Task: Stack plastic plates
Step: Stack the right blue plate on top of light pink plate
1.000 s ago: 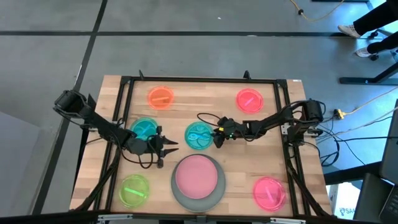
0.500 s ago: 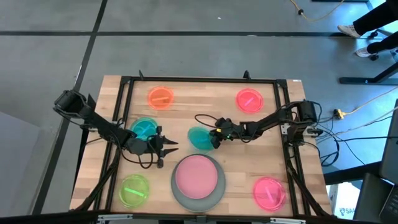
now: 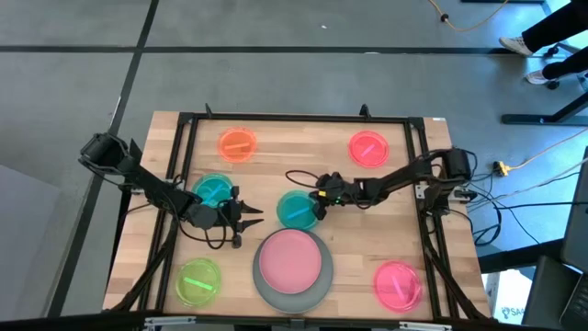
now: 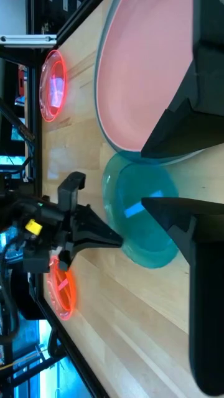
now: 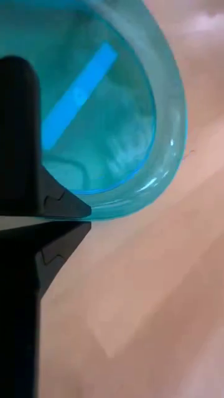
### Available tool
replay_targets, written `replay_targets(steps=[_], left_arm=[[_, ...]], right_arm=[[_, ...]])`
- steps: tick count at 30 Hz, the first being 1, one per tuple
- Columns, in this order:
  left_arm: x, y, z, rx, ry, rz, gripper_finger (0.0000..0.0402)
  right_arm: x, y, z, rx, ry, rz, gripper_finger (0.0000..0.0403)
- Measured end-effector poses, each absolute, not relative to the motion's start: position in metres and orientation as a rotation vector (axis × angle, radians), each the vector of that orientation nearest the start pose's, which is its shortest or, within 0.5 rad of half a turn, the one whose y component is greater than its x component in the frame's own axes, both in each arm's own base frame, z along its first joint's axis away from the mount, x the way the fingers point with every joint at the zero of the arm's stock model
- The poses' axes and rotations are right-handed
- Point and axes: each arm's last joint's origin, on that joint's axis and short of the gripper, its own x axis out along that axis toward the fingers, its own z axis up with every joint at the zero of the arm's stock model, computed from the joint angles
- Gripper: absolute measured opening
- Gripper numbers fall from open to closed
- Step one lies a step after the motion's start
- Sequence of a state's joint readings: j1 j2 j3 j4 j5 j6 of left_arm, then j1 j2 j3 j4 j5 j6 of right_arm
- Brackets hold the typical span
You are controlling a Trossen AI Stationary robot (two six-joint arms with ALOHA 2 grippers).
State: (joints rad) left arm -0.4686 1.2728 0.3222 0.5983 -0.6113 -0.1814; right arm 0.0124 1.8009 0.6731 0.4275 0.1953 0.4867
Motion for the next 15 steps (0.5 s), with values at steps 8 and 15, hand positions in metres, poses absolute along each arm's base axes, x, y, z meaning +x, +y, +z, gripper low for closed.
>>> replay_targets(steps=[8,15], left_arm=[[0.203,-0.084,0.159,0.006,0.295,0.168,0.0105],[0.203,-0.084,0.159,0.009,0.300,0.169,0.0105]], right_arm=[[0.302,0.000,0.137,0.315,0.608,-0.392,0.0001],[0.285,0.010,0.170,0.247,0.560,-0.466,0.0001]])
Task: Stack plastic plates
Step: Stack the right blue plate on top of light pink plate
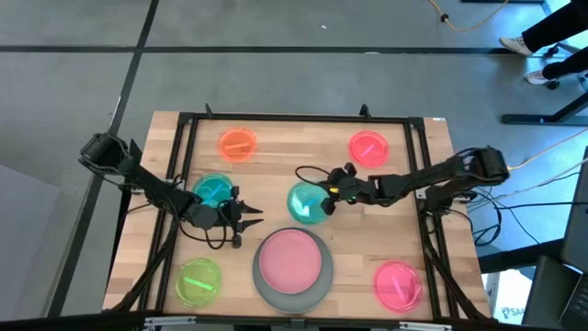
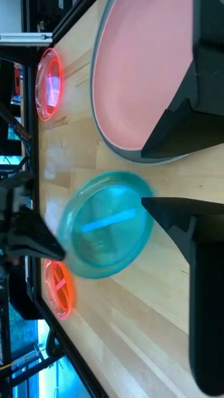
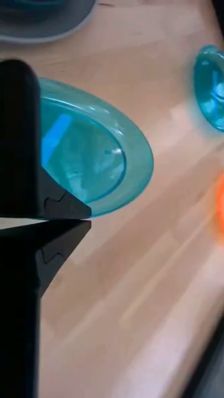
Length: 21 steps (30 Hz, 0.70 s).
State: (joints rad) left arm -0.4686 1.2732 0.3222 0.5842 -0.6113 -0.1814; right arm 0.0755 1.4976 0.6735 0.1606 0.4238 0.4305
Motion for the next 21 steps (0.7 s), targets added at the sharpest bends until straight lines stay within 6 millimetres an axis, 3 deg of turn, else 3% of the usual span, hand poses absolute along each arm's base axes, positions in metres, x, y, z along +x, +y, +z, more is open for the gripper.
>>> replay_targets(steps=[12,21], left_arm=[[0.203,-0.084,0.158,0.010,0.304,0.170,0.0105],[0.203,-0.084,0.158,0.008,0.300,0.171,0.0105]], right_arm=[[0.258,0.033,0.218,0.197,0.416,-0.473,0.0000],[0.262,0.062,0.224,0.254,0.358,-0.247,0.0000]])
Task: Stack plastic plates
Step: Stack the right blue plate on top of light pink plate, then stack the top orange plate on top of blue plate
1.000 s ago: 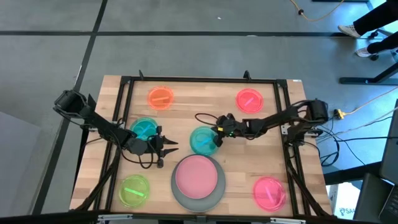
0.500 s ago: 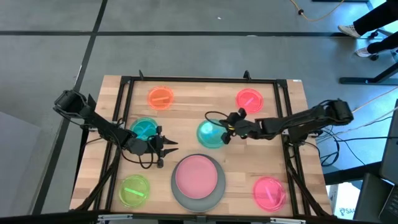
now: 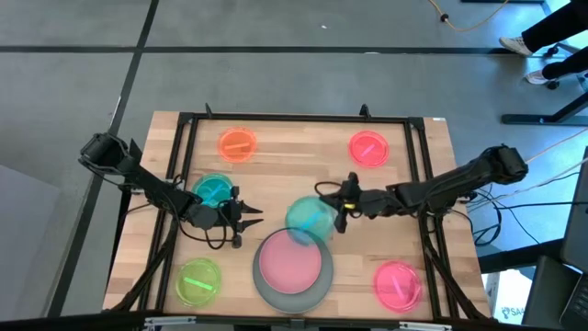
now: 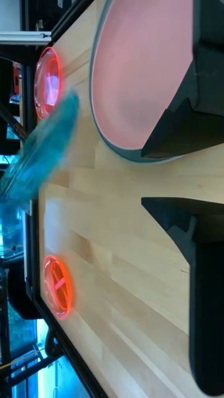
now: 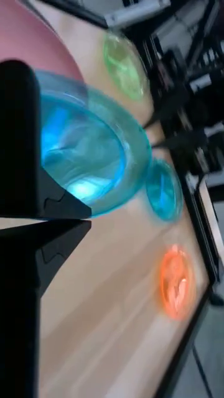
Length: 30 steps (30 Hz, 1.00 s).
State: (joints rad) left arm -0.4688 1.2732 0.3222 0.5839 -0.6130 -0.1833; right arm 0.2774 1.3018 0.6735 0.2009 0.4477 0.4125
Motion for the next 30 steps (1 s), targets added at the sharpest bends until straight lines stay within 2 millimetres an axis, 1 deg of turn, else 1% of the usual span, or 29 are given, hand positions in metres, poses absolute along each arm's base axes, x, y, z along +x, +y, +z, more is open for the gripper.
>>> replay_targets(steps=[5,11,18,21,23,27,30], left_arm=[[0.203,-0.084,0.160,0.001,0.288,0.170,0.0105],[0.203,-0.084,0.160,0.001,0.285,0.175,0.0105],[0.204,-0.084,0.160,0.006,0.285,0.175,0.0105],[0.204,-0.084,0.160,0.005,0.284,0.175,0.0105],[0.204,-0.084,0.160,0.006,0.284,0.174,0.0105],[0.204,-0.084,0.160,0.005,0.284,0.174,0.0105],[0.204,-0.084,0.160,0.005,0.283,0.174,0.0105]], right_arm=[[0.275,0.077,0.210,0.274,0.339,-0.155,0.0000],[0.298,0.087,0.184,0.296,0.311,-0.005,0.0000],[0.318,0.096,0.166,0.250,0.366,0.072,0.0000],[0.326,0.100,0.159,0.256,0.395,0.132,0.0001],[0.330,0.102,0.155,0.254,0.410,0.142,0.0004],[0.334,0.103,0.152,0.261,0.417,0.141,0.0024],[0.335,0.103,0.152,0.277,0.417,0.139,0.0059]])
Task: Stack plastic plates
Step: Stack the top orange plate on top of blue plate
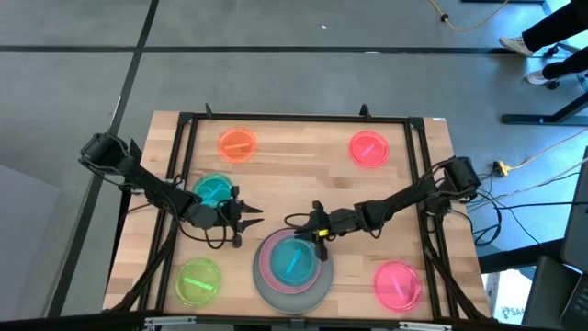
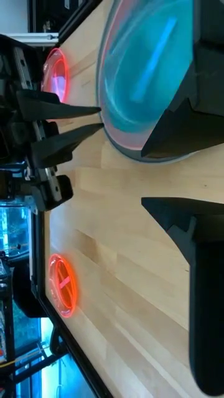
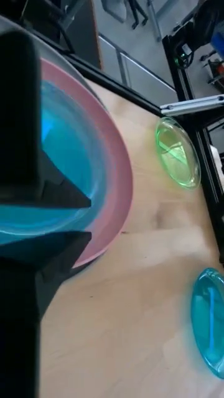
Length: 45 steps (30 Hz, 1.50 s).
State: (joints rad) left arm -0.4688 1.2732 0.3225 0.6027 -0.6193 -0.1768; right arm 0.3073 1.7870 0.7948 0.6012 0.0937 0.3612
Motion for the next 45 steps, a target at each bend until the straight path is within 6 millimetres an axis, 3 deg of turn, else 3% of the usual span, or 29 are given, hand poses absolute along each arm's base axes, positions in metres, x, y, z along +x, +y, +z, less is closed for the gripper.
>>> replay_targets(steps=[5,9,14,23,30,38,45], left_arm=[[0.204,-0.084,0.160,0.005,0.284,0.174,0.0105],[0.204,-0.084,0.160,0.005,0.284,0.174,0.0105],[0.204,-0.084,0.160,0.005,0.283,0.174,0.0105],[0.204,-0.084,0.161,-0.004,0.277,0.173,0.0105],[0.204,-0.085,0.162,-0.011,0.269,0.171,0.0105],[0.204,-0.085,0.163,-0.018,0.257,0.170,0.0105],[0.204,-0.085,0.163,-0.019,0.254,0.169,0.0105]], right_arm=[[0.332,0.103,0.157,0.220,0.419,0.150,0.0130],[0.322,0.099,0.174,0.152,0.463,0.135,0.0164],[0.300,0.088,0.198,0.092,0.527,-0.001,0.0174],[0.265,0.068,0.218,-0.101,0.645,-0.292,0.0174],[0.248,0.052,0.209,-0.146,0.802,-0.456,0.0175],[0.237,0.001,0.199,-0.115,1.005,-0.666,0.0175],[0.225,-0.042,0.183,0.003,1.109,-0.713,0.0175]])
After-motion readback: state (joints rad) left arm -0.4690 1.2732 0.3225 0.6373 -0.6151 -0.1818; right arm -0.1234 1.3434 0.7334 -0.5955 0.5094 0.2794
